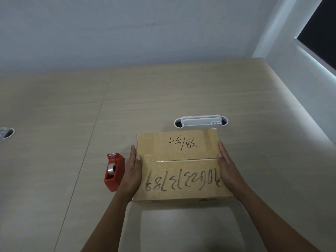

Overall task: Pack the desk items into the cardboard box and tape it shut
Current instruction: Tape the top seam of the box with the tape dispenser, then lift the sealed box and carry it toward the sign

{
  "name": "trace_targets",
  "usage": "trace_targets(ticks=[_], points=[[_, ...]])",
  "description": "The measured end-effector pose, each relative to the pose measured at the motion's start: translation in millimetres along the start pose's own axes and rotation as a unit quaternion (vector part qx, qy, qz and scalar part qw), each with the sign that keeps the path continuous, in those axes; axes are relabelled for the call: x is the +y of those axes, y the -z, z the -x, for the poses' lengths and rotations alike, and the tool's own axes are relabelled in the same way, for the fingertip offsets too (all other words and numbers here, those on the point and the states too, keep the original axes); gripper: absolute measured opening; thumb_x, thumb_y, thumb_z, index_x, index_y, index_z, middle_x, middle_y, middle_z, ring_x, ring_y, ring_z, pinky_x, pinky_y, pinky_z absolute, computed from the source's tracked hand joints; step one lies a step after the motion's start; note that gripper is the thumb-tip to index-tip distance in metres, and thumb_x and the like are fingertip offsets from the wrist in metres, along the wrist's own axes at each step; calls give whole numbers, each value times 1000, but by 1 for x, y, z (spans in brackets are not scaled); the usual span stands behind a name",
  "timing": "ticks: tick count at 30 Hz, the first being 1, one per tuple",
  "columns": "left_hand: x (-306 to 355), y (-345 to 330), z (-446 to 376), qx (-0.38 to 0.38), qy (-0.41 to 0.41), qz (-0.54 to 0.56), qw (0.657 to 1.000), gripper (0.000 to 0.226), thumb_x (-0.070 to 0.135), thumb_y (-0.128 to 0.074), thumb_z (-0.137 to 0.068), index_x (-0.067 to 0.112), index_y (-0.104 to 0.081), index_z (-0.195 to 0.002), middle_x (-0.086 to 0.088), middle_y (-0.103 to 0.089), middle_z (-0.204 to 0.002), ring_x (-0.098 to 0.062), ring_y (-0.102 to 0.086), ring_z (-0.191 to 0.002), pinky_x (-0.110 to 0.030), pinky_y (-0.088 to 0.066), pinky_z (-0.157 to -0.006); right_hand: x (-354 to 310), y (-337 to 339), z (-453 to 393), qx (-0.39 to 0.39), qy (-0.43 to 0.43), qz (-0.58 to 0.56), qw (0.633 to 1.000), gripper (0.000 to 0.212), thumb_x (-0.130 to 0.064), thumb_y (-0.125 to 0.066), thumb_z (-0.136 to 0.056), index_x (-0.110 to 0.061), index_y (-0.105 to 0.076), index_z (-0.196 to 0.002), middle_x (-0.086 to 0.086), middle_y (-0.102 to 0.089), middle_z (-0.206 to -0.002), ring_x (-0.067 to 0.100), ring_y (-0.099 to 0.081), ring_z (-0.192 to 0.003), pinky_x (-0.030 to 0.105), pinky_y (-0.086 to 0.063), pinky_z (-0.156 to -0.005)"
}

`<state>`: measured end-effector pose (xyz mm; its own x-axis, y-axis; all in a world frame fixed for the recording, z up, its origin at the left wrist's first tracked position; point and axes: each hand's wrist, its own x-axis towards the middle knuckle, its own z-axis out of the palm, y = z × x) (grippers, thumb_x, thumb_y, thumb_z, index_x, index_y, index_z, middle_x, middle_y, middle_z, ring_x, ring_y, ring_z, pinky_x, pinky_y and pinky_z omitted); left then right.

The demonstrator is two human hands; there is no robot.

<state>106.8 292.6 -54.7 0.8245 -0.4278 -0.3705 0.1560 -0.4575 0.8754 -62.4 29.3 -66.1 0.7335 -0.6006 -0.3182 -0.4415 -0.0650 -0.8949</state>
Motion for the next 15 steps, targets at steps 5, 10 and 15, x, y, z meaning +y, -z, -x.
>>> trace_targets(ticks=[5,10,15], points=[[6,-2,3,1,-22,-16,1000,57,52,-20,-103,47,3,-155,0,-17,-164,-19,-37,-135,-41,-36,-104,1,0,0,2,6,3,1000,48,-47,-23,-106,-56,-10,-152,-28,-22,-148,0,-26,-136,28,-22,-112],[4,-5,-1,31,-31,-50,998,55,54,-19,-103,50,-1,-154,7,-14,-165,-25,-27,-147,-49,-28,-114,-1,-1,-1,7,8,11,1000,49,-45,-23,-107,-52,-10,-154,-28,-23,-148,0,-25,-136,26,-21,-112],[4,-6,0,39,-28,-69,996,56,55,-19,-102,49,1,-154,4,-15,-166,-29,-29,-146,-53,-28,-114,5,-3,-3,16,7,29,999,49,-47,-23,-106,-55,-10,-153,-21,-25,-155,8,-27,-143,37,-22,-119]])
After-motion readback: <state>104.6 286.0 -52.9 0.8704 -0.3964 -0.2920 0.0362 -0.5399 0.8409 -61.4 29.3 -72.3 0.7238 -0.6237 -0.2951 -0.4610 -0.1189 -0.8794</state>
